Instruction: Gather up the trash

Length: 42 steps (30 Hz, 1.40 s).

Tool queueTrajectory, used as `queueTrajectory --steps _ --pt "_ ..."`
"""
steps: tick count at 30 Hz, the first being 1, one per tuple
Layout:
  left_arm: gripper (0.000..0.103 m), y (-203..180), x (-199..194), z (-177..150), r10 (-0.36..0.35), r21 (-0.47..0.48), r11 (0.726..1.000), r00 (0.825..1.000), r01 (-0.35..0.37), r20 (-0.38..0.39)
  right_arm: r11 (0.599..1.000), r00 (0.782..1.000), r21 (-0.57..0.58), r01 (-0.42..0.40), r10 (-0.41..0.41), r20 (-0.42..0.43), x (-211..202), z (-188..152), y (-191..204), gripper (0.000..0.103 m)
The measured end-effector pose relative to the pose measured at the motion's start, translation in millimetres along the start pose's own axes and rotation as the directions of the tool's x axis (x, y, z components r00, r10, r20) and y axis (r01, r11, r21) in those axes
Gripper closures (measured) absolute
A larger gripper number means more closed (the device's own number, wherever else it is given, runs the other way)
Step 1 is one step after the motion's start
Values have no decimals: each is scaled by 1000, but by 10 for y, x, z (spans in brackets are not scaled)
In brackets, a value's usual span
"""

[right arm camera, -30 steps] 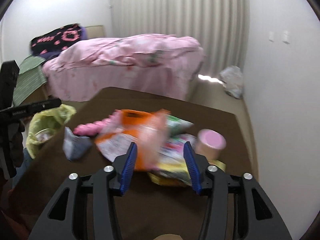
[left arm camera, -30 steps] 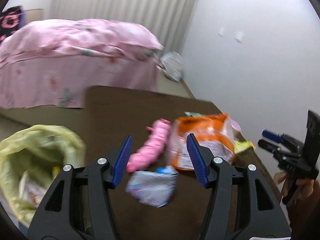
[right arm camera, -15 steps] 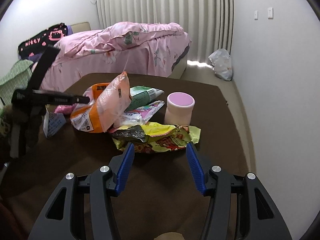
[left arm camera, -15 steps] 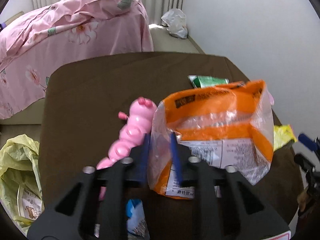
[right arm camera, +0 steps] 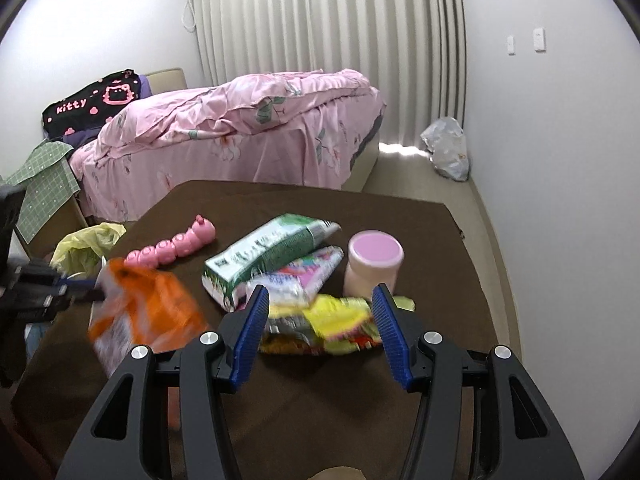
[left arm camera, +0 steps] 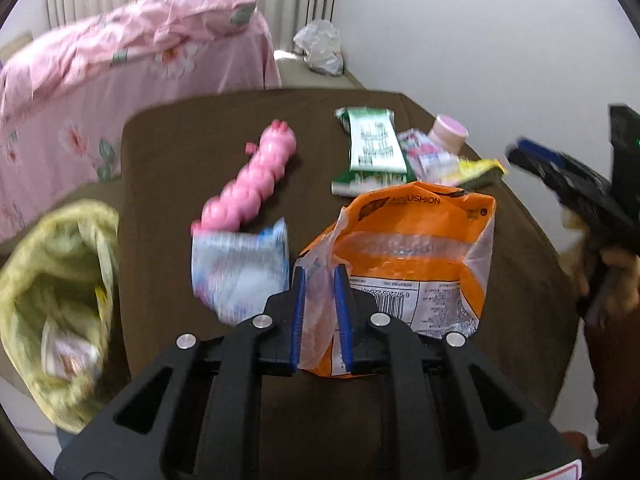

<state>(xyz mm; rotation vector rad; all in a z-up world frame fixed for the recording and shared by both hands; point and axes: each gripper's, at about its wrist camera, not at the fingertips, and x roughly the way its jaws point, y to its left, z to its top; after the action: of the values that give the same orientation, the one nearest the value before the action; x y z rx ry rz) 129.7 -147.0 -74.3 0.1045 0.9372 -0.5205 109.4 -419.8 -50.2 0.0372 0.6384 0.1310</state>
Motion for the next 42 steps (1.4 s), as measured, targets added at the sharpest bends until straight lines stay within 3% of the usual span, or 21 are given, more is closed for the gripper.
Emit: queueTrajectory --steps 5,9,11,13,18,23,27,32,36,39,42 --pt "89 205 -115 -199 20 -56 998 1000 -19 5 998 996 40 -49 52 -75 409 100 -67 52" --pt "84 393 -259 -267 16 -125 992 999 -11 46 983 972 134 -122 145 -184 652 -89 -70 57" --pt "77 469 -354 -292 16 -153 988 997 -4 76 983 968 125 -133 156 -198 642 -211 40 57" --pt "75 515 -403 -300 15 -166 986 996 0 91 983 963 106 -148 167 -211 595 -296 147 57" --pt "74 519 -472 -310 12 -180 984 993 10 119 966 922 89 -244 260 -286 488 -554 457 57" --pt "69 481 -462 -333 2 -178 984 992 21 125 960 904 54 -273 276 -326 335 -749 659 57" --pt "68 451 -440 -363 -5 -182 983 991 29 133 969 922 31 -244 242 -304 251 -830 698 56" --pt "67 438 -466 -400 2 -173 985 989 24 150 984 925 -82 -159 119 -361 226 -775 877 57" --pt "61 533 -537 -425 -3 -201 979 983 40 184 987 966 -72 -144 125 -227 -51 -535 772 57" --pt "60 617 -537 -442 -16 -243 968 980 65 199 990 983 4 -140 139 -123 -146 -317 554 57" --pt "59 643 -507 -450 -22 -263 962 979 76 202 996 998 80 -37 42 -57 14 -106 297 57"
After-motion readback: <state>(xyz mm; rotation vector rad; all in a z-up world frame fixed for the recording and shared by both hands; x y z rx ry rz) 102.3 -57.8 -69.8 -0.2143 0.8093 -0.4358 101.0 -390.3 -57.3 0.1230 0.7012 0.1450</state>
